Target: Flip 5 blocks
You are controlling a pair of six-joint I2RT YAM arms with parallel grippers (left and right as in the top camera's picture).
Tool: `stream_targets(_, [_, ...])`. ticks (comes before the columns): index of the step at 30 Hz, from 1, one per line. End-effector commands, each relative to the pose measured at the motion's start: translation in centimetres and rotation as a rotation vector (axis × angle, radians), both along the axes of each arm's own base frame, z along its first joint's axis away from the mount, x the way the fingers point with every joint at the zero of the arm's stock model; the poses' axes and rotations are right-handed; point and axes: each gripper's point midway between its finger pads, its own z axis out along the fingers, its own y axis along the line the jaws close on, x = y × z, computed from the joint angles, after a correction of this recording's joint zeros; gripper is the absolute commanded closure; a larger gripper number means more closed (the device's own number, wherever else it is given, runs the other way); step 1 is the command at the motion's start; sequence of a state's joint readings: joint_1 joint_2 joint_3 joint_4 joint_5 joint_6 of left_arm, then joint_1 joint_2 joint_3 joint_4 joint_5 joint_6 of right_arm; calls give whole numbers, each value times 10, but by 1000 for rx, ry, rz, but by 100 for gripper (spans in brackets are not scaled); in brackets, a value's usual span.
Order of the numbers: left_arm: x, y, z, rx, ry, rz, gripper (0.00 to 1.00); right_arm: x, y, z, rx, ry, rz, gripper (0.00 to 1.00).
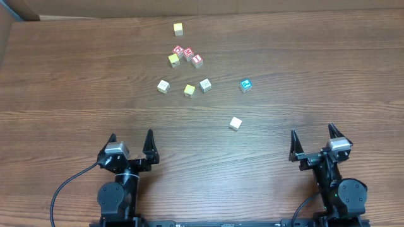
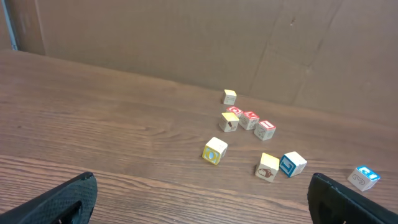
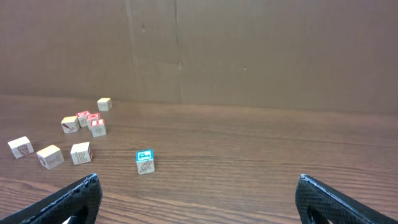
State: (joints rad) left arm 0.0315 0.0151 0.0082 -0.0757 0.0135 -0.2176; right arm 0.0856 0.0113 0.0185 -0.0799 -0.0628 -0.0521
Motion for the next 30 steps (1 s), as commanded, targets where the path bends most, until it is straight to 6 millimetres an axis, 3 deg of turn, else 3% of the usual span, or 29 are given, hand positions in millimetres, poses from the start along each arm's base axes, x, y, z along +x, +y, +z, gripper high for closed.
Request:
stream_targets(1, [0,1,0,6,-5,7,0,1,-2,-2,-1,-1,-12,0])
stream_targets(24, [0,-4,7,3,-32,-20,0,0,-1,-2,2,-3,-6,0])
stream_targets(30, [-3,-30,17,-6,-58,-175,0,-4,18,4,85,-8,105,0])
